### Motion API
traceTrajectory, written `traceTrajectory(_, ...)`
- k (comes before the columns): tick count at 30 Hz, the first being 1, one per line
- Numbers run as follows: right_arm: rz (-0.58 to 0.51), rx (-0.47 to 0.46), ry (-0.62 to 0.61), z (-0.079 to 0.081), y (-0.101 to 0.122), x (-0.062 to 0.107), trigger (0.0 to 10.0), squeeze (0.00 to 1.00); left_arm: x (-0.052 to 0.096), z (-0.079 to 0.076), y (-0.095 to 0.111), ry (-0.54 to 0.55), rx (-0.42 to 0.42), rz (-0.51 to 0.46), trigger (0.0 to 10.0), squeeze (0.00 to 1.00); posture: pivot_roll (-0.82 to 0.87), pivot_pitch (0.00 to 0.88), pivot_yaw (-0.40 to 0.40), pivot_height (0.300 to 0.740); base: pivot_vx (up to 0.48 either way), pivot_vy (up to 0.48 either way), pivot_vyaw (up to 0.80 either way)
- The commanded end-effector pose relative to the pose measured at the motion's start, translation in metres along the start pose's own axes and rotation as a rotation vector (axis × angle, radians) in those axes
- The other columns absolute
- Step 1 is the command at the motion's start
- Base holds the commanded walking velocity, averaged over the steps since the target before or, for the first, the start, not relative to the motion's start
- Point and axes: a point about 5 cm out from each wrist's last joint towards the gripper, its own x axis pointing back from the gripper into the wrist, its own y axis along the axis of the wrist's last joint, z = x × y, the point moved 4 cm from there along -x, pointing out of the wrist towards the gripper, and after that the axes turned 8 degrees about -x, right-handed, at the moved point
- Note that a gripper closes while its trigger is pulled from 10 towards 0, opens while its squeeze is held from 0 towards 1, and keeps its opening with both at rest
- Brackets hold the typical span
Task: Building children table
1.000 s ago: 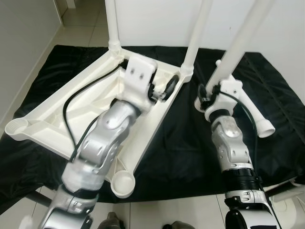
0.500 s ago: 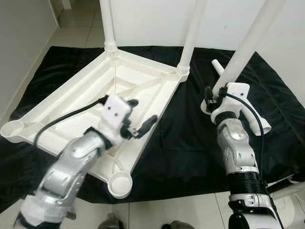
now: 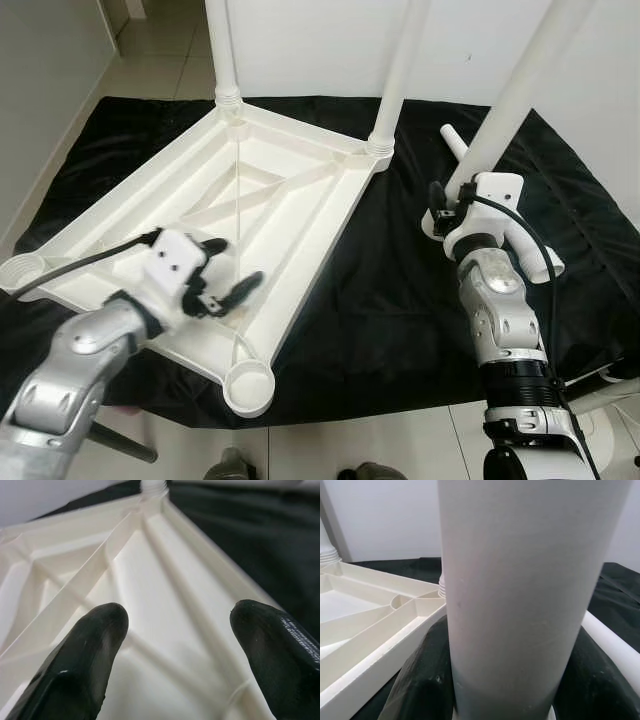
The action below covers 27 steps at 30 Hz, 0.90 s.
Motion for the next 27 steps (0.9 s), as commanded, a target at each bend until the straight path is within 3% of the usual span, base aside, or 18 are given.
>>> traceTrajectory(1, -0.010, -0.006, -0.005, -0.002, 0.003, 0.000, 10.0, 0.00, 0.004, -0.012, -0.003, -0.148, -0.009, -0.007, 10.0, 0.00, -0.03, 0.034, -0.032, 0.740, 0.000, 0.000, 0.00)
traceTrajectory(6, -0.012, -0.008, -0.015, -0.003, 0.003, 0.001, 10.0, 0.00, 0.025, -0.010, -0.023, -0.235, -0.011, 0.085, 10.0, 0.00, -0.02, 0.038, -0.021, 0.740, 0.000, 0.000, 0.00)
traceTrajectory(17, -0.005, -0.005, -0.030, -0.007, 0.000, 0.003, 10.0, 0.00, 0.044, 0.001, -0.030, -0.262, 0.042, 0.110, 10.0, 0.00, -0.02, 0.044, -0.012, 0.740, 0.000, 0.000, 0.00)
traceTrajectory(22, -0.005, -0.002, -0.032, -0.007, 0.000, 0.002, 10.0, 0.00, 0.050, -0.007, -0.025, -0.321, 0.044, 0.107, 10.0, 0.00, 0.00, 0.052, -0.008, 0.740, 0.000, 0.000, 0.00)
traceTrajectory(25, -0.010, 0.006, -0.028, -0.006, 0.002, 0.000, 10.0, 0.00, 0.057, -0.028, -0.023, -0.416, 0.025, 0.122, 10.0, 0.00, 0.01, 0.056, -0.005, 0.740, 0.000, 0.000, 0.00)
traceTrajectory(27, -0.010, 0.007, -0.028, -0.006, 0.002, 0.000, 10.0, 0.00, 0.057, -0.032, -0.023, -0.436, 0.018, 0.124, 10.0, 0.00, 0.01, 0.058, -0.009, 0.740, 0.000, 0.000, 0.00)
